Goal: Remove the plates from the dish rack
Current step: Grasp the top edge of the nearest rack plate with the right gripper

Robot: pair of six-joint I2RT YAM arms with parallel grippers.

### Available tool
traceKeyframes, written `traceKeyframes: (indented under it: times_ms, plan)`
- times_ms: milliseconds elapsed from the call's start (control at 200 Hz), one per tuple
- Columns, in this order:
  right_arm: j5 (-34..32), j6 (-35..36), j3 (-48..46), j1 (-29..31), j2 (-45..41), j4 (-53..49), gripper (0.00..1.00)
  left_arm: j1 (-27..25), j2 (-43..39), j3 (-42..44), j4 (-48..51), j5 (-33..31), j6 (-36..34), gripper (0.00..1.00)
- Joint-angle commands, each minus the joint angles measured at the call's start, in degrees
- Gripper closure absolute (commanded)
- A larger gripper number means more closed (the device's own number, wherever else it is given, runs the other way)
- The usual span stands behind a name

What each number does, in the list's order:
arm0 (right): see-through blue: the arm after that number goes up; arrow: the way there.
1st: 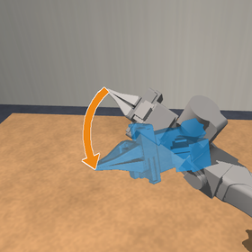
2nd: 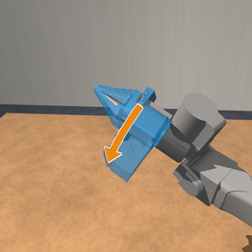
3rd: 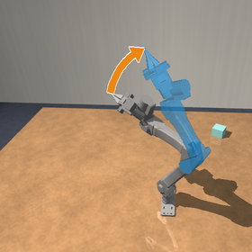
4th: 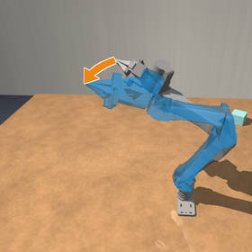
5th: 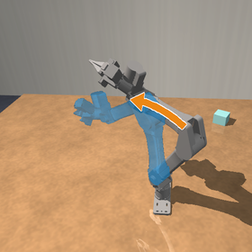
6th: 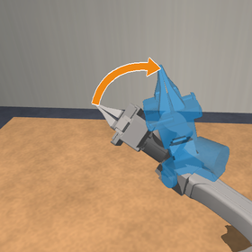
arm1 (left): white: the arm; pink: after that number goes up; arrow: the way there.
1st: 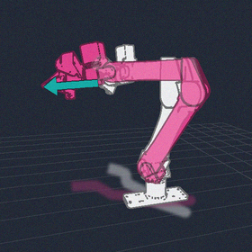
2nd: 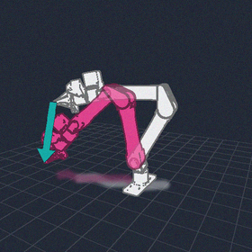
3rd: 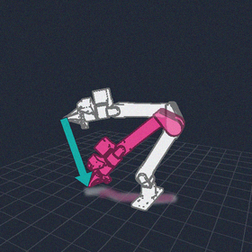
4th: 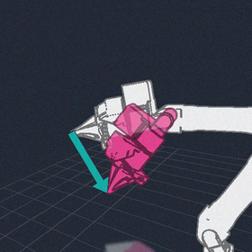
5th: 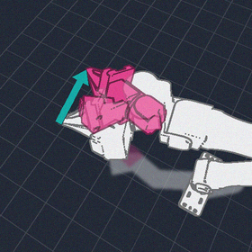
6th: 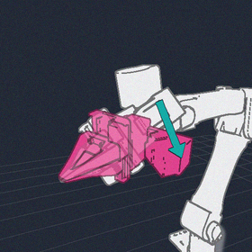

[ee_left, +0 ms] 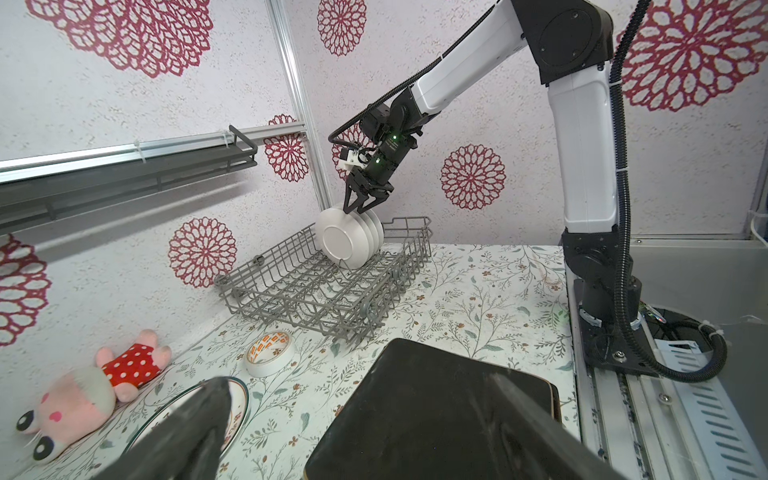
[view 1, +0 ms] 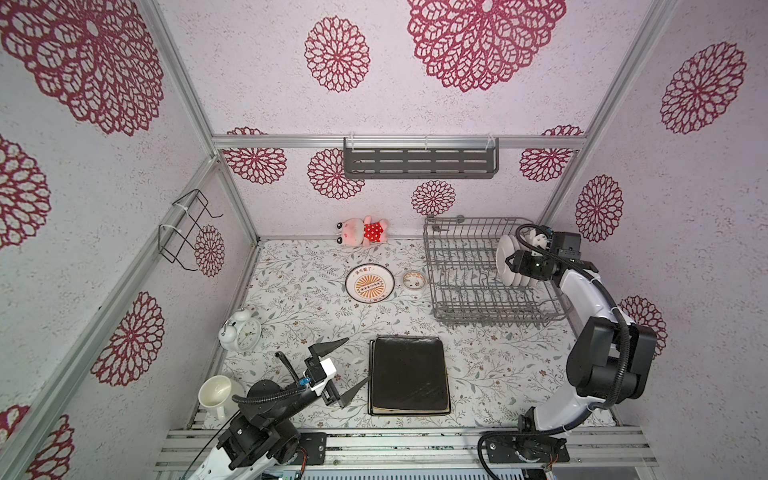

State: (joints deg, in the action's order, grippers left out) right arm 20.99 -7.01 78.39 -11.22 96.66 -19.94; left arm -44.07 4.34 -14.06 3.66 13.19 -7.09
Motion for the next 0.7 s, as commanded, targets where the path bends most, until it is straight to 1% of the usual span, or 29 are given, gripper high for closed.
traceKeyframes:
  times_ms: [0,85,335,480,695]
  plan:
    - [-0.3,1.3,2.1,-0.1,0.9,1.0,0.52,0.5,0.9,0.6,-1.6,0.3,-0.9,0.03]
    - [-0.6,1.6,2.0,-0.1,1.9,1.7,0.55,0.5,1.4,0.6,-1.6,0.5,-0.9,0.03]
    - [-3.2,2.9,2.2,0.2,4.6,2.2,0.57,0.5,1.9,0.6,-1.6,0.3,-1.0,0.03]
    - [-2.8,4.4,2.9,0.4,5.7,2.5,0.59,0.5,2.6,0.6,-1.6,0.3,-1.0,0.03]
    - [-3.4,5.7,5.1,0.7,7.8,1.6,0.7,0.5,3.4,0.6,-1.7,0.0,-1.2,0.03]
